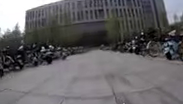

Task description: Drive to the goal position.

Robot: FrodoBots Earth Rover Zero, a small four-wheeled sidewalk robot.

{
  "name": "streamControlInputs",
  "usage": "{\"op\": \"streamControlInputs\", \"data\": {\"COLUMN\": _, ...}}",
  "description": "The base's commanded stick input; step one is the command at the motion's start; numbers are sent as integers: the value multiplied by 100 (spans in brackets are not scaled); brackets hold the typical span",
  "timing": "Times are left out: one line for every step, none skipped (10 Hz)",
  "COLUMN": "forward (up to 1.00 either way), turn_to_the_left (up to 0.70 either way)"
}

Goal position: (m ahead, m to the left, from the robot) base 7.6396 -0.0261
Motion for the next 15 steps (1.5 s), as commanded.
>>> {"op": "streamControlInputs", "data": {"forward": 100, "turn_to_the_left": -14}}
{"op": "streamControlInputs", "data": {"forward": 100, "turn_to_the_left": -8}}
{"op": "streamControlInputs", "data": {"forward": 100, "turn_to_the_left": -2}}
{"op": "streamControlInputs", "data": {"forward": 100, "turn_to_the_left": 0}}
{"op": "streamControlInputs", "data": {"forward": 100, "turn_to_the_left": -4}}
{"op": "streamControlInputs", "data": {"forward": 100, "turn_to_the_left": -34}}
{"op": "streamControlInputs", "data": {"forward": 100, "turn_to_the_left": -38}}
{"op": "streamControlInputs", "data": {"forward": 100, "turn_to_the_left": -38}}
{"op": "streamControlInputs", "data": {"forward": 100, "turn_to_the_left": -33}}
{"op": "streamControlInputs", "data": {"forward": 100, "turn_to_the_left": -27}}
{"op": "streamControlInputs", "data": {"forward": 100, "turn_to_the_left": -8}}
{"op": "streamControlInputs", "data": {"forward": 100, "turn_to_the_left": -3}}
{"op": "streamControlInputs", "data": {"forward": 100, "turn_to_the_left": 0}}
{"op": "streamControlInputs", "data": {"forward": 100, "turn_to_the_left": -19}}
{"op": "streamControlInputs", "data": {"forward": 100, "turn_to_the_left": -39}}
